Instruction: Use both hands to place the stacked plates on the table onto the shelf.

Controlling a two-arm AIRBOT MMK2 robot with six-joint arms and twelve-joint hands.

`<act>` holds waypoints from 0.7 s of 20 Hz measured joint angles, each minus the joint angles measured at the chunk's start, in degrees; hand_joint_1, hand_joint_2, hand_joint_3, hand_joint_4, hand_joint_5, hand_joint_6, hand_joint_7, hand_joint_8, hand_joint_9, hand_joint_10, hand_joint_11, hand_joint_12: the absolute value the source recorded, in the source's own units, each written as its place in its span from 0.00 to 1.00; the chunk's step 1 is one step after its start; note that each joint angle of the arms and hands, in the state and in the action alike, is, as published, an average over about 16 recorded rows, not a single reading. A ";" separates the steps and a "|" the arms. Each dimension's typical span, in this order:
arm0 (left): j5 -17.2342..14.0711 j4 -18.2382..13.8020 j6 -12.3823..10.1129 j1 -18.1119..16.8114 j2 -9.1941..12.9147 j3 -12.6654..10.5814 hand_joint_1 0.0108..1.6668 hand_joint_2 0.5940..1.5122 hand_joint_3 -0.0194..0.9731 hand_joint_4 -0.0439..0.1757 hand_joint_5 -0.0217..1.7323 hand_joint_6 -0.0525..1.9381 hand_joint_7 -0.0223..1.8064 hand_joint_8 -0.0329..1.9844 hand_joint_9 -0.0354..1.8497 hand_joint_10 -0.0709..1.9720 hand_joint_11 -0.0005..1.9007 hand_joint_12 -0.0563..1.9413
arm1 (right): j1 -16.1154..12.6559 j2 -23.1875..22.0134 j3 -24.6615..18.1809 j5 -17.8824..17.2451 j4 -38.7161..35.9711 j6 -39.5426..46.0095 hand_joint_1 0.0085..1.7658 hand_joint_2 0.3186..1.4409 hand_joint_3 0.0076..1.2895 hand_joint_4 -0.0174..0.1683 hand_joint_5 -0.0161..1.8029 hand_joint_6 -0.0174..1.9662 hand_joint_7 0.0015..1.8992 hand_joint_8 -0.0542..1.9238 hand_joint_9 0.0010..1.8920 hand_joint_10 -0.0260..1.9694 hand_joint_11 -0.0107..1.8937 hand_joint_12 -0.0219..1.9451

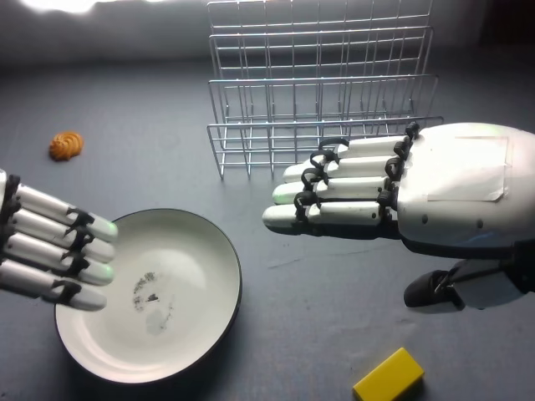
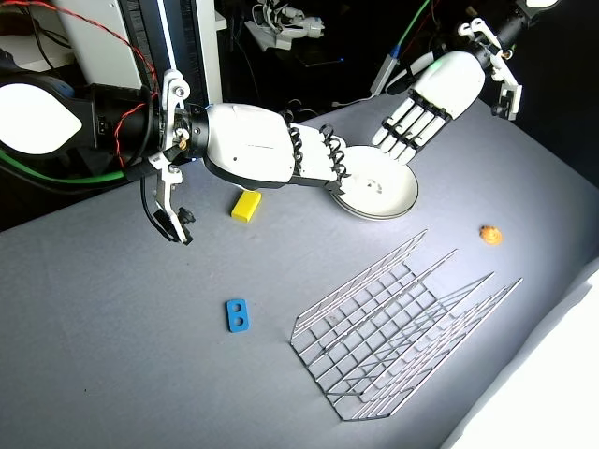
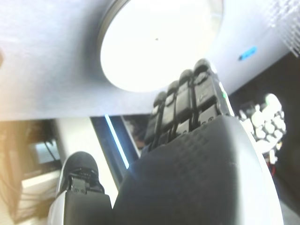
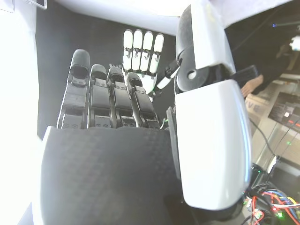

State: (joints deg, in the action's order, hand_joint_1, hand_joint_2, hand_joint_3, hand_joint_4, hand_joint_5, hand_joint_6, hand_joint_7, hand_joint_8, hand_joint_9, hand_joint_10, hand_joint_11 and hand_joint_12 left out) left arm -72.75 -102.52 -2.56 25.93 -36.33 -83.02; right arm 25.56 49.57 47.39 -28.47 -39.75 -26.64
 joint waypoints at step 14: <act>3.33 1.41 7.78 7.44 -2.00 -0.43 0.01 0.58 0.02 0.22 0.02 0.02 0.02 0.01 0.03 0.04 0.01 0.02 | 0.16 0.55 0.10 0.64 0.04 -2.10 0.69 0.58 0.01 0.11 0.02 0.02 0.01 0.03 0.01 0.02 0.02 0.22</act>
State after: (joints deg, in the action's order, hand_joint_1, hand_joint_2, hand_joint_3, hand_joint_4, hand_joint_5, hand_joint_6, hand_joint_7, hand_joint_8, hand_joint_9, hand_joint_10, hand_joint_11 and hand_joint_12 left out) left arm -69.42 -101.11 5.22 33.38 -38.32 -83.45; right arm 25.72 50.11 47.49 -27.83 -39.72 -28.74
